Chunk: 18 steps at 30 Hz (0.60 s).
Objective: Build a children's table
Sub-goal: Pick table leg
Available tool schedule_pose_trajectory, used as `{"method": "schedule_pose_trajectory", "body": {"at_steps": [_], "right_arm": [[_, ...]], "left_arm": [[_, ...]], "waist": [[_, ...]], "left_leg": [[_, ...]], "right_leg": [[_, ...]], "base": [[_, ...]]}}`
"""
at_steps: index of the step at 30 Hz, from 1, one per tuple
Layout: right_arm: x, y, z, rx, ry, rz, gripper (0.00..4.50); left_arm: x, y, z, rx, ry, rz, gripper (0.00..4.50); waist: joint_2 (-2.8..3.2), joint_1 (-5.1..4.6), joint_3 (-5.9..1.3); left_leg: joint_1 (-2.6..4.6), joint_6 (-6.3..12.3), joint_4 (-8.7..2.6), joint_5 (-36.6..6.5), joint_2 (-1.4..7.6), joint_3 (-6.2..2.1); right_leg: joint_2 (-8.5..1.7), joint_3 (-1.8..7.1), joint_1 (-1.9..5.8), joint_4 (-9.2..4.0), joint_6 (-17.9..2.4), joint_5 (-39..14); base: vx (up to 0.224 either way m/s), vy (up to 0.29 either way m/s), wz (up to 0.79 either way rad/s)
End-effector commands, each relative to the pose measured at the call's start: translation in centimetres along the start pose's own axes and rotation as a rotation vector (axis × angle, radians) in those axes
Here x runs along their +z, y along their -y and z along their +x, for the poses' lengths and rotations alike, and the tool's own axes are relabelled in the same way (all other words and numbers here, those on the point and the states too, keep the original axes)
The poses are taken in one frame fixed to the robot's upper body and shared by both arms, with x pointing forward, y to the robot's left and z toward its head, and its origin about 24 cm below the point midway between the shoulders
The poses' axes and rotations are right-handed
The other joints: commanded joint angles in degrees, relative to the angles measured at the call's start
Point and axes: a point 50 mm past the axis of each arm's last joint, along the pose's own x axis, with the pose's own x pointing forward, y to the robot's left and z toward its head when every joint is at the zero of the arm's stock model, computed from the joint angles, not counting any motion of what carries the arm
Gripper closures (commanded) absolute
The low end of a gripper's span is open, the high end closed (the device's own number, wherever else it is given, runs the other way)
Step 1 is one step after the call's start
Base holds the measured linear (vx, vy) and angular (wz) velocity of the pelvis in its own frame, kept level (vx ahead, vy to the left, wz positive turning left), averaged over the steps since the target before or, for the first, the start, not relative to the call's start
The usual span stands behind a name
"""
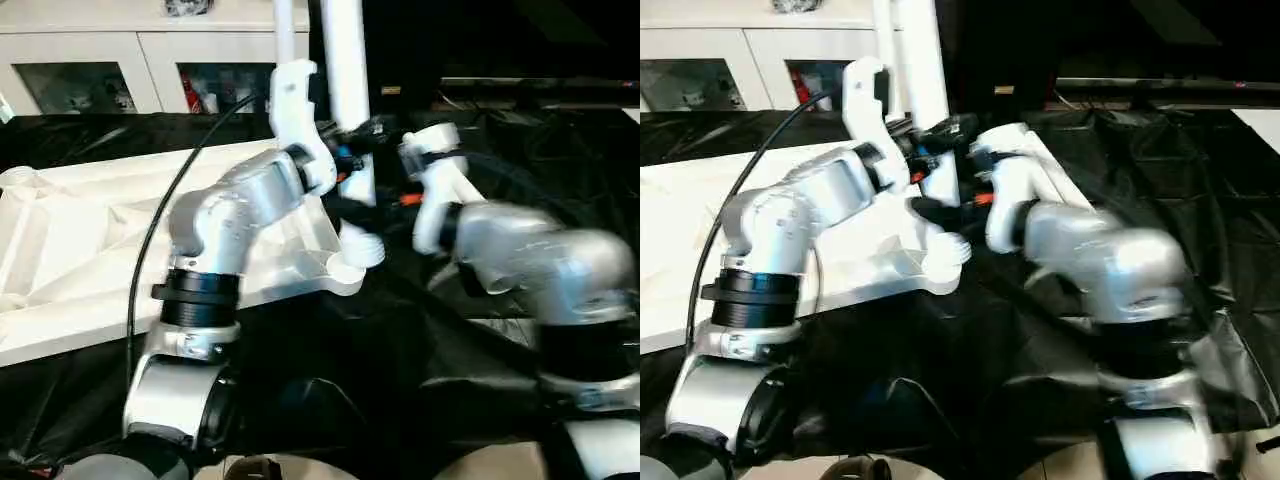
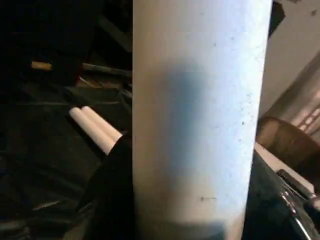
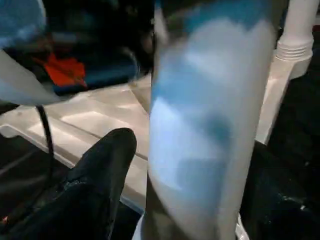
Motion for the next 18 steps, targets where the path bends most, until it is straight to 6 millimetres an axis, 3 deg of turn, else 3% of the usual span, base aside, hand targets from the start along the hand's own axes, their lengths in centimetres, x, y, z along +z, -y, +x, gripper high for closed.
{"method": "schedule_pose_trajectory", "body": {"at_steps": [1,4,10,18], "right_arm": [[-0.24,-0.03,0.38,-0.025,-0.015,-0.013,1.68],[-0.38,0.15,0.49,-0.054,-0.016,0.003,1.77],[-0.26,0.23,0.41,-0.071,0.007,0.001,2.44],[-0.27,0.12,0.32,-0.057,0.023,-0.003,2.59]], "left_arm": [[0.91,0.42,0.11,0.004,0.038,0.031,2.62],[1.06,0.28,0.03,0.01,0.042,0.038,2.62],[1.07,-0.33,-0.23,0.038,0.04,0.064,2.62],[0.9,-0.5,-0.24,0.052,0.036,0.069,2.62]], "waist": [[-0.77,-0.06,-4.4],[-0.78,-0.13,-4.5],[-0.62,-0.07,-4.59],[-0.6,-0.08,-4.67]], "left_leg": [[2.02,-1.44,-4.32,-7.74,2.26,-0.61],[2.0,-1.68,-4.35,-7.05,2.17,-0.57],[1.99,-1.01,-4.28,-5.64,2.13,-0.52],[2.0,-0.26,-4.21,-4.63,2.11,-0.44]], "right_leg": [[-2.85,2.31,2.34,-4.64,-11.79,-3.34],[-2.79,2.3,2.37,-4.55,-11.72,-1.58],[-2.72,2.3,2.48,-4.38,-11.93,1.26],[-2.7,2.27,2.64,-4.22,-12.96,3.57]], "base": [[0.0,0.0,0.0],[0.0,0.0,0.0],[0.0,0.0,0.0],[0.0,0.0,0.0]]}}
